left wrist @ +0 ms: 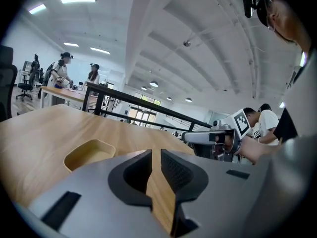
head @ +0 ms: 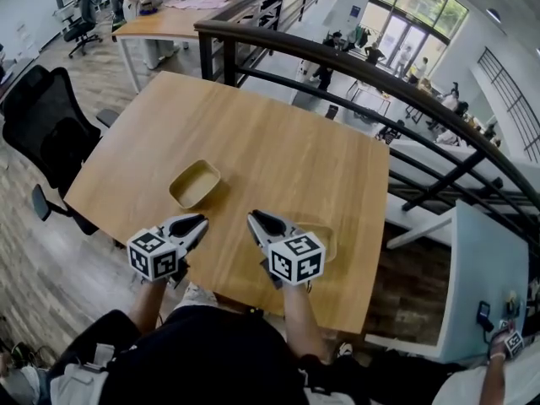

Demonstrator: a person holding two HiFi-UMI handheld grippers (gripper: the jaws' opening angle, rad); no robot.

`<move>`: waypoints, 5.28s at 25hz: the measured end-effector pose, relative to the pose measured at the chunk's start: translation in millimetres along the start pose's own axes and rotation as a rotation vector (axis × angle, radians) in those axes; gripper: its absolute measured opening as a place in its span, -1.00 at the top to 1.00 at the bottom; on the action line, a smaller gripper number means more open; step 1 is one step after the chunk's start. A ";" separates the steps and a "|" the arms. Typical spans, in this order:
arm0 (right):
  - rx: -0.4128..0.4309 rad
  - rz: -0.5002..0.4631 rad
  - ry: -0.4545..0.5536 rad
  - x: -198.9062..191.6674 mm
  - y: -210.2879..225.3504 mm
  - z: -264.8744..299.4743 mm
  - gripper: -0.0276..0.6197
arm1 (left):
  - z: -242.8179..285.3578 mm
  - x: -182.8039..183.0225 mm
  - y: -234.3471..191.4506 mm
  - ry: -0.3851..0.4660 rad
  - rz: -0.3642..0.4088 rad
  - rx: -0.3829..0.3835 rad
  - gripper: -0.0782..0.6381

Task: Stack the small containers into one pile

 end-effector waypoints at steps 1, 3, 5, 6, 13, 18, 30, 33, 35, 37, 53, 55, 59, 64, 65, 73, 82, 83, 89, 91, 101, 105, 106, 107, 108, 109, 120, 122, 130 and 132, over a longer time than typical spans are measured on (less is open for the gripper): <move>0.003 0.004 -0.004 2.1 -1.4 6.9 0.75 | -1.6 5.1 -6.5 0.002 0.000 0.003 0.66; 0.008 0.009 -0.008 6.5 -4.2 20.3 0.75 | -4.1 14.5 -20.1 0.006 -0.001 0.006 0.66; 0.004 0.010 -0.009 10.5 -3.5 30.8 0.76 | -3.2 20.8 -31.8 0.005 -0.004 0.005 0.66; 0.000 0.011 -0.009 12.0 -1.9 35.1 0.75 | -1.7 23.2 -37.0 0.004 -0.006 0.005 0.66; -0.022 0.029 -0.026 21.7 8.8 69.6 0.75 | 3.8 44.5 -77.1 -0.006 -0.007 0.017 0.65; -0.021 0.022 -0.045 27.9 9.7 97.0 0.75 | 3.8 51.2 -105.9 -0.009 -0.028 0.023 0.64; -0.028 0.010 -0.094 37.2 7.6 173.9 0.75 | -16.3 57.1 -186.5 -0.026 -0.074 0.082 0.42; -0.030 0.018 -0.123 32.1 8.0 190.5 0.75 | -20.3 50.2 -201.9 -0.049 -0.099 0.093 0.40; -0.037 0.024 -0.140 28.7 9.6 205.8 0.73 | -21.6 47.0 -216.6 -0.068 -0.113 0.095 0.38; -0.047 0.030 -0.157 25.1 12.2 218.7 0.72 | -21.6 43.8 -229.4 -0.090 -0.122 0.094 0.36; -0.092 0.056 -0.324 -18.6 50.1 253.8 0.50 | -2.1 17.1 -251.0 -0.196 -0.192 0.081 0.28; -0.091 0.058 -0.350 -26.7 55.0 257.7 0.49 | -0.3 13.8 -252.8 -0.203 -0.197 0.082 0.28; -0.088 0.072 -0.375 -38.6 60.8 265.5 0.49 | 4.4 9.9 -256.3 -0.210 -0.202 0.082 0.28; -0.093 0.070 -0.409 -49.3 63.1 273.4 0.49 | 6.2 9.2 -257.2 -0.215 -0.215 0.079 0.28; -0.099 0.070 -0.414 -51.4 64.7 274.0 0.49 | 7.0 9.1 -257.4 -0.214 -0.218 0.076 0.28; -0.103 0.105 -0.452 -65.9 69.3 275.8 0.50 | 13.1 4.7 -265.7 -0.245 -0.246 0.102 0.28; -0.147 0.127 -0.446 -63.2 69.0 262.2 0.69 | 16.1 5.4 -260.7 -0.296 -0.206 0.096 0.51; -0.154 0.127 -0.443 -61.7 68.9 259.8 0.70 | 16.0 6.6 -260.2 -0.299 -0.205 0.091 0.53; -0.197 0.139 -0.417 -58.3 66.2 243.7 0.75 | 14.6 12.4 -254.3 -0.317 -0.157 0.067 0.59; -0.208 0.144 -0.416 -58.3 66.2 237.2 0.77 | 15.1 14.7 -251.0 -0.327 -0.140 0.060 0.60; -0.211 0.166 -0.371 -51.7 56.8 210.8 0.80 | 14.0 36.6 -238.8 -0.318 -0.080 0.036 0.65; -0.232 0.163 -0.338 -45.0 63.7 188.5 0.80 | 23.0 37.3 -216.9 -0.321 -0.041 0.029 0.65; -0.238 0.162 -0.330 -43.8 65.3 180.9 0.80 | 24.7 36.1 -209.5 -0.321 -0.037 0.026 0.65; -0.245 0.162 -0.323 -43.0 66.6 173.4 0.80 | 26.4 34.9 -202.6 -0.321 -0.033 0.022 0.65; -0.251 0.162 -0.317 -42.7 67.7 166.7 0.80 | 28.2 33.6 -196.8 -0.322 -0.028 0.017 0.65; -0.257 0.162 -0.312 -42.9 68.6 161.1 0.80 | 30.1 32.6 -192.3 -0.325 -0.020 0.011 0.65; -0.351 0.192 -0.249 -47.3 66.8 83.0 0.80 | 47.6 23.1 -131.2 -0.370 0.067 -0.061 0.65; -0.373 0.203 -0.237 -49.3 65.3 64.1 0.80 | 50.5 19.6 -115.9 -0.379 0.082 -0.079 0.65; -0.451 0.236 -0.204 -60.3 68.0 4.3 0.80 | 69.1 3.6 -67.4 -0.432 0.135 -0.143 0.65; -0.467 0.245 -0.194 -64.5 68.1 -11.2 0.80 | 72.9 -1.2 -54.3 -0.439 0.149 -0.157 0.65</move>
Point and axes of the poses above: the fingertips, and each gripper's own axes: z forward along the fingers, y to its right, x out of its top, the point moved 2 cm from there along -z, backward along the fingers, and after that the axes turned 11 degrees about -z, right-handed, at the moved point
